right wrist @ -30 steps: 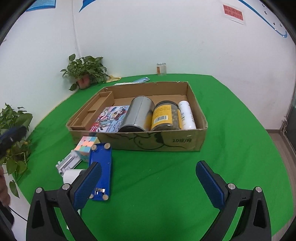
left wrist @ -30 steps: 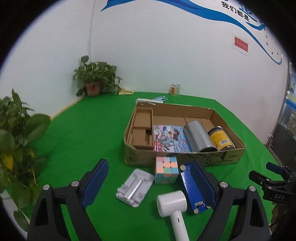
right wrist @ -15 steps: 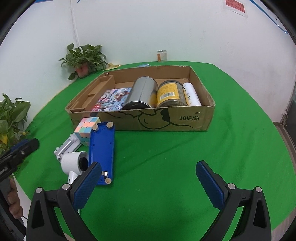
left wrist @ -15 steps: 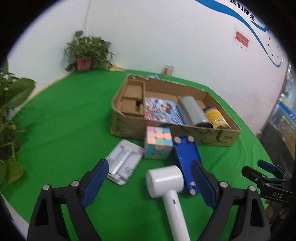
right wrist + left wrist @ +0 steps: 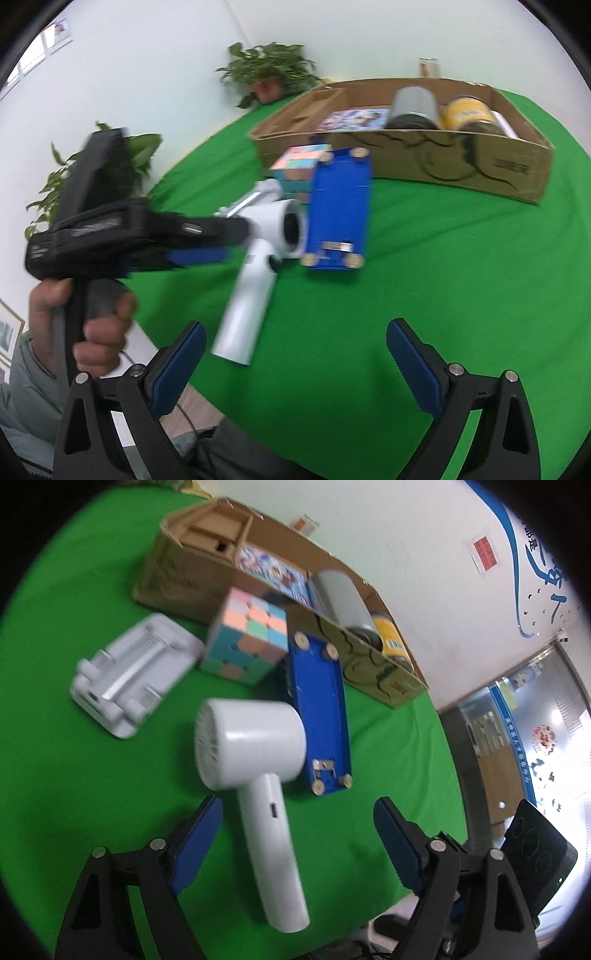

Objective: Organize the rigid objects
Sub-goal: 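Move both grippers to the white hair dryer and grasp its handle, then lift the hair dryer with both grippers and carry it over the box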

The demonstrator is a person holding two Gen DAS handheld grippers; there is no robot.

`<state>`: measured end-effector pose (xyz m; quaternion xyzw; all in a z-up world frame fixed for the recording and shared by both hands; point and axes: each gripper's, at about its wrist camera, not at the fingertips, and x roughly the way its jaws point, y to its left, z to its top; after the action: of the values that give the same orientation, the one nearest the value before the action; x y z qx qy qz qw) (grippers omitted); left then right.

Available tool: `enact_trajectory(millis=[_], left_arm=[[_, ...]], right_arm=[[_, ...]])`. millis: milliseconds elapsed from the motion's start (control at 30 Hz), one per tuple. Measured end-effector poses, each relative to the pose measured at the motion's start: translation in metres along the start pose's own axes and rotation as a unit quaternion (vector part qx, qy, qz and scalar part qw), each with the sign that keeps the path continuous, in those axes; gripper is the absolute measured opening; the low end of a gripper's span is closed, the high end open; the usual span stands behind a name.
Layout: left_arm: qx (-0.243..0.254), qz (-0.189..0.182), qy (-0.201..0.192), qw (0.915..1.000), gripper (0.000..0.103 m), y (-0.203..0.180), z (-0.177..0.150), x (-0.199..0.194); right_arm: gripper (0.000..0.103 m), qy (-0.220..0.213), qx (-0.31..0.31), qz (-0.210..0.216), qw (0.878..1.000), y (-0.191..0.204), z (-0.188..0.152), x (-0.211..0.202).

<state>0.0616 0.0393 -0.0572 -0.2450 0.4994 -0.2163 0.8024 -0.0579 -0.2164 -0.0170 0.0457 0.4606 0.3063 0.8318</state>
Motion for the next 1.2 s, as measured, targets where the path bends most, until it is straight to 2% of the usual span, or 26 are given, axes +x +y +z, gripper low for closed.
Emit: enact_trajectory(millis=[33, 67, 100, 200, 267, 333, 433, 500, 600, 767, 867, 1067, 1200], left_arm=[[-0.001, -0.005, 0.008, 1.0, 0.081, 0.0, -0.001, 0.004], [-0.004, -0.007, 0.016, 0.9998, 0.076, -0.001, -0.002, 0.009], [-0.009, -0.007, 0.024, 0.9996, 0.075, 0.0, -0.003, 0.013], [-0.022, 0.002, 0.033, 0.9992, 0.065, 0.004, -0.005, 0.018], [-0.037, 0.004, 0.047, 0.9982, 0.049, 0.011, -0.008, 0.024], [-0.046, 0.001, 0.045, 0.9979, 0.043, 0.015, -0.008, 0.024], [-0.063, 0.004, 0.044, 0.997, 0.035, 0.018, -0.006, 0.024], [-0.069, 0.001, 0.051, 0.9963, 0.031, 0.017, -0.008, 0.027], [-0.07, -0.006, 0.058, 0.9959, 0.03, 0.012, -0.015, 0.03], [-0.056, 0.002, 0.058, 0.9967, 0.031, 0.001, -0.023, 0.036], [-0.045, 0.014, 0.049, 0.9977, 0.029, -0.003, -0.024, 0.037], [-0.046, 0.023, 0.04, 0.9979, 0.028, 0.002, -0.022, 0.029], [-0.03, 0.029, 0.012, 0.9991, 0.028, -0.004, -0.019, 0.012]], right_arm=[[0.096, 0.003, 0.001, 0.005, 1.0, 0.004, 0.0, 0.005], [0.091, 0.008, 0.003, 0.012, 1.0, 0.006, 0.0, 0.009], [0.085, 0.019, 0.005, 0.02, 1.0, 0.008, -0.001, 0.015], [0.082, 0.029, 0.003, 0.02, 0.999, 0.014, -0.003, 0.022], [0.074, 0.035, 0.008, 0.028, 0.999, 0.014, -0.001, 0.027], [0.069, 0.045, 0.005, 0.039, 0.998, 0.017, 0.0, 0.033], [0.056, 0.061, -0.005, 0.039, 0.997, 0.025, 0.001, 0.047], [0.04, 0.071, 0.001, 0.035, 0.997, 0.027, 0.002, 0.058], [0.03, 0.079, -0.006, -0.001, 0.997, 0.027, 0.001, 0.067], [0.03, 0.084, -0.015, -0.007, 0.996, 0.025, -0.006, 0.062], [0.033, 0.088, -0.009, 0.005, 0.996, 0.027, -0.005, 0.065], [0.033, 0.082, -0.01, 0.002, 0.997, 0.036, -0.003, 0.07], [0.032, 0.063, -0.022, -0.004, 0.998, 0.045, -0.001, 0.064]])
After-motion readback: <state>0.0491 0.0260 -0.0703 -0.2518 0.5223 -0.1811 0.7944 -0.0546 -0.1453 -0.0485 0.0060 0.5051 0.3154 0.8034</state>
